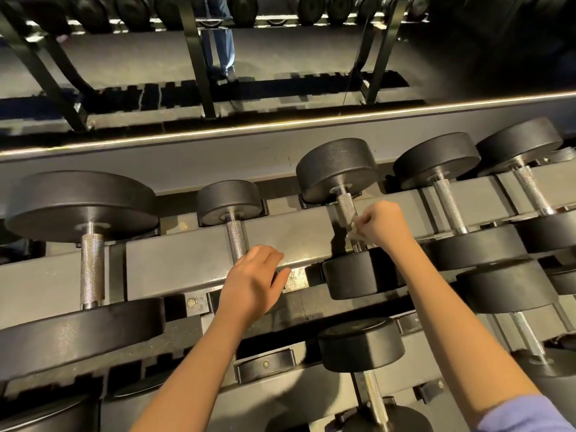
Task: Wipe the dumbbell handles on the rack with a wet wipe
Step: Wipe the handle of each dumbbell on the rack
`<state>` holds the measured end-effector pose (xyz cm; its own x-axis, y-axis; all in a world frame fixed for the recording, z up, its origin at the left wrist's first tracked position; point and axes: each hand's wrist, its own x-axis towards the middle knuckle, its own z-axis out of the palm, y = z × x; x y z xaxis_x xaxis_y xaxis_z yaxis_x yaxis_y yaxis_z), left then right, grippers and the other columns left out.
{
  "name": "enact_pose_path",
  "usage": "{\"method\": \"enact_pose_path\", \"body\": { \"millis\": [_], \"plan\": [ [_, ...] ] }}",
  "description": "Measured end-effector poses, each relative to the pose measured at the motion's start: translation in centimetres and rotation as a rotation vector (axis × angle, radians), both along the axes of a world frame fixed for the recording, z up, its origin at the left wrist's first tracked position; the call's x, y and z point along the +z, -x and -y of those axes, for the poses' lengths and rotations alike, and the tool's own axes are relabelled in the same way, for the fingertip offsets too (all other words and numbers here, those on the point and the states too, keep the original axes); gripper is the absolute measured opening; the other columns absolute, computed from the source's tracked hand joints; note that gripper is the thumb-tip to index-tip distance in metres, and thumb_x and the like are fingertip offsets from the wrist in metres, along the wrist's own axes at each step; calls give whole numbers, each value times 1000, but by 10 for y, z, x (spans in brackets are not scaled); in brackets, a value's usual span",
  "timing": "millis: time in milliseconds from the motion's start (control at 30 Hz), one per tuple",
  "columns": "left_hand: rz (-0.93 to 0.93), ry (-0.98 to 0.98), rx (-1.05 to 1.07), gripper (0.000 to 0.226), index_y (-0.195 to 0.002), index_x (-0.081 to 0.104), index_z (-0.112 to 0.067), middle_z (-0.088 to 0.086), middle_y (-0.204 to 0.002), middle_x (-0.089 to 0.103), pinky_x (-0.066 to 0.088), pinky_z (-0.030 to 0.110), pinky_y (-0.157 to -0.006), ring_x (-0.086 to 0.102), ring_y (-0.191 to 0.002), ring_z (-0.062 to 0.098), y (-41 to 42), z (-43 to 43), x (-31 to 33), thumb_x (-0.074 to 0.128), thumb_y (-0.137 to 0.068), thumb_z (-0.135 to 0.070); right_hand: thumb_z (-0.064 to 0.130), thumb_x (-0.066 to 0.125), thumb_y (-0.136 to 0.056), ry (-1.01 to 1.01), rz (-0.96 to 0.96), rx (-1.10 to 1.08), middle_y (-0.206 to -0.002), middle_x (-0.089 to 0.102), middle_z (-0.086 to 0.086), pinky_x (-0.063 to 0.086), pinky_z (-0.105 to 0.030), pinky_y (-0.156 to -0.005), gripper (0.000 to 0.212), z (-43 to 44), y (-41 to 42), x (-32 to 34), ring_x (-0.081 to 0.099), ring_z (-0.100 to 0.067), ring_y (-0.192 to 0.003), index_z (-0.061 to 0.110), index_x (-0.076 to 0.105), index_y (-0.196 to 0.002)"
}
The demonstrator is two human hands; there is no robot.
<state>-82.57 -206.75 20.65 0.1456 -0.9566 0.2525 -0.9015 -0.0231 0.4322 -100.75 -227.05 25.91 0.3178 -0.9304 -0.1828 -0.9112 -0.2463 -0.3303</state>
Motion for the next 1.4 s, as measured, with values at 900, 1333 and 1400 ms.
{"method": "enact_pose_path", "body": {
  "millis": [900,1333,1400],
  "plan": [
    [-1,-62,18,44,-114,66,-10,-2,-107,63,53,32,-84,58,-101,15,0,0,4,41,-94,-40,7,61,-88,341,-36,197,-112,56,-15,45,-34,-86,24,3,-34,-7,52,-30,-103,3,67,-112],
    [5,-176,37,46,-126,59,-15,-4,-120,59,42,29,-95,50,-116,12,0,0,10,37,-97,-43,8,56,-92,96,-228,149,-115,58,-18,45,-34,-83,28,-8,-34,4,55,-32,-106,1,55,-119],
    [21,-178,33,43,-127,58,-15,-4,-122,59,40,28,-97,49,-118,12,0,0,10,39,-98,-40,8,56,-92,135,-201,171,-117,58,-17,44,-32,-82,27,-9,-36,4,55,-31,-107,0,57,-118]
  ]
}}
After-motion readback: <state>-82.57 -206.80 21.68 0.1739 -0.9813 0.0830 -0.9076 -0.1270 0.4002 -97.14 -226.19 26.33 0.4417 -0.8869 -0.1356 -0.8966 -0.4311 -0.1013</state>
